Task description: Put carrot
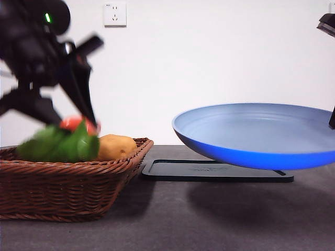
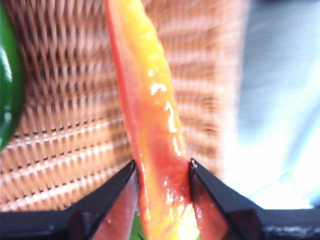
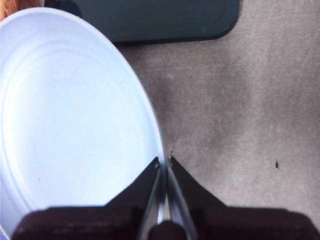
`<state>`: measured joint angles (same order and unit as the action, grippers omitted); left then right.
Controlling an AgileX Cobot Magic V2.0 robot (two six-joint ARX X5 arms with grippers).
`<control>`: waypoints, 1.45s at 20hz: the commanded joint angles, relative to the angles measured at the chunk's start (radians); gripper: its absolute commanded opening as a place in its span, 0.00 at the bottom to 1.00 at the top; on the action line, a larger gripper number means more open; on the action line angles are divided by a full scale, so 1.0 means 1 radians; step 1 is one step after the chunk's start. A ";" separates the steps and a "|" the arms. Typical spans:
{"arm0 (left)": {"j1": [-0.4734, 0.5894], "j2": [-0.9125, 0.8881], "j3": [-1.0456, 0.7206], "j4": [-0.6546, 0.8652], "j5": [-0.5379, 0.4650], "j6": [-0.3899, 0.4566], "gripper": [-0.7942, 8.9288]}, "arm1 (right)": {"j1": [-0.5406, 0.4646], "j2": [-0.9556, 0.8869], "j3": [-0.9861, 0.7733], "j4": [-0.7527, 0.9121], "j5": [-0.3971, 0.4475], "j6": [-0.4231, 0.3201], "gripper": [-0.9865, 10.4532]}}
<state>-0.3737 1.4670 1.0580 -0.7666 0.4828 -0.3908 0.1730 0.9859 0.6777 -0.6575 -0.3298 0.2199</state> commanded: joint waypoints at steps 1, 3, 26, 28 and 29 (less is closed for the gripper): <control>-0.005 -0.065 0.053 0.021 0.064 0.030 0.21 | 0.006 0.009 0.011 0.012 -0.012 0.013 0.09; -0.024 -0.108 0.085 0.071 0.167 0.030 0.21 | 0.020 0.011 0.011 0.013 -0.012 0.032 0.09; -0.537 0.130 0.109 0.205 -0.168 0.161 0.37 | 0.196 0.048 0.011 0.016 -0.010 0.139 0.09; -0.536 0.128 0.109 0.214 -0.163 0.160 0.38 | 0.196 0.048 0.011 0.016 -0.010 0.139 0.09; -0.533 0.122 0.109 0.213 -0.164 0.159 0.38 | 0.196 0.048 0.011 0.014 -0.010 0.146 0.09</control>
<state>-0.8978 1.5826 1.1557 -0.5602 0.3168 -0.2436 0.3626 1.0256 0.6777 -0.6548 -0.3367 0.3519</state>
